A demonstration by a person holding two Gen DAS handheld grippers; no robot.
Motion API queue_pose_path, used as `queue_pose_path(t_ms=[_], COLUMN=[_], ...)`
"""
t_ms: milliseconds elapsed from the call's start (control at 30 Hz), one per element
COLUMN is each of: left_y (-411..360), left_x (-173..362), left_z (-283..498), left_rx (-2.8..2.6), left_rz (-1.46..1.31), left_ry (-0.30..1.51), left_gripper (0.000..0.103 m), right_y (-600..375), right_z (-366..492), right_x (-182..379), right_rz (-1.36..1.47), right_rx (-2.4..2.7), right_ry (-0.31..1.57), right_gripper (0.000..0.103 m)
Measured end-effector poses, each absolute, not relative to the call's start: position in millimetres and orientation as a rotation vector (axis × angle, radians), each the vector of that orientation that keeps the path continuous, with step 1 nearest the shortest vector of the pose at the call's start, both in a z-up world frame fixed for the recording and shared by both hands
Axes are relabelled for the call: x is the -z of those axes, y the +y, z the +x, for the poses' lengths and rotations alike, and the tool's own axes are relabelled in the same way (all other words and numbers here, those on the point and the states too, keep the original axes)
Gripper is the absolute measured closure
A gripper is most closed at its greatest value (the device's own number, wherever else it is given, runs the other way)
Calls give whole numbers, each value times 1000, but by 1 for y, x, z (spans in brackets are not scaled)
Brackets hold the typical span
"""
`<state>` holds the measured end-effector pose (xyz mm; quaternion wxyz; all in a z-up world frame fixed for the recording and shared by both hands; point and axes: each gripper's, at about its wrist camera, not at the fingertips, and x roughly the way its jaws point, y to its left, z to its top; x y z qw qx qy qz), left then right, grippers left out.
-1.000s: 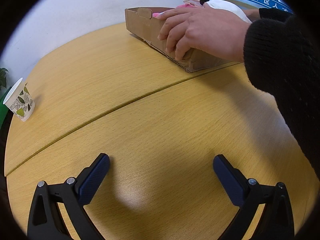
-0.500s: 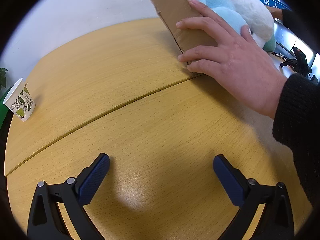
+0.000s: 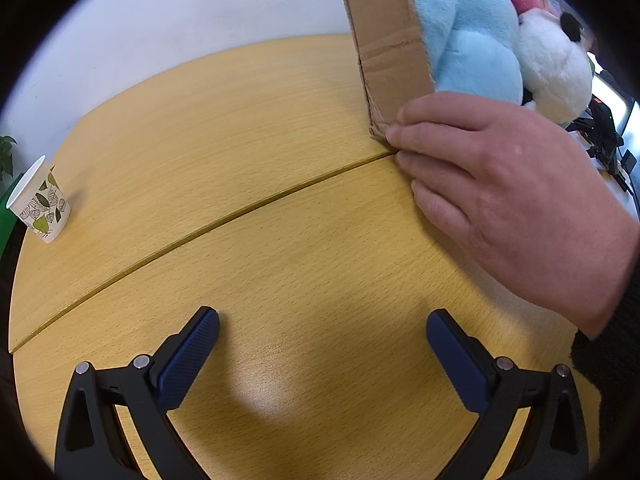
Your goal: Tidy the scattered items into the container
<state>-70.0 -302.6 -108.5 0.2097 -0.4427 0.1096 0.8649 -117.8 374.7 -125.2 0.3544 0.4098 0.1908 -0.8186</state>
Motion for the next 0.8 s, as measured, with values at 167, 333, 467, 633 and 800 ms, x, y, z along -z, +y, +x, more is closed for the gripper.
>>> queue_pose_path(t_ms=[167, 333, 467, 633, 800], left_y=[-303, -302, -301, -301, -301], left_x=[109, 109, 110, 110, 111], left_z=[-70, -70, -71, -72, -73], left_rx=[-2405, -2405, -2405, -2404, -2404], left_rz=[-1231, -1231, -1230, -1230, -1230], left_ry=[305, 305, 305, 305, 305], left_gripper=[0, 0, 0, 0, 0], right_y=[375, 375, 375, 375, 374], right_z=[-118, -118, -118, -119, -119], right_x=[125, 125, 125, 126, 126], right_rz=[1059, 1060, 1060, 1060, 1061], right_rx=[2116, 2117, 2118, 2118, 2118], right_ry=[493, 493, 493, 493, 493], right_gripper=[0, 0, 0, 0, 0])
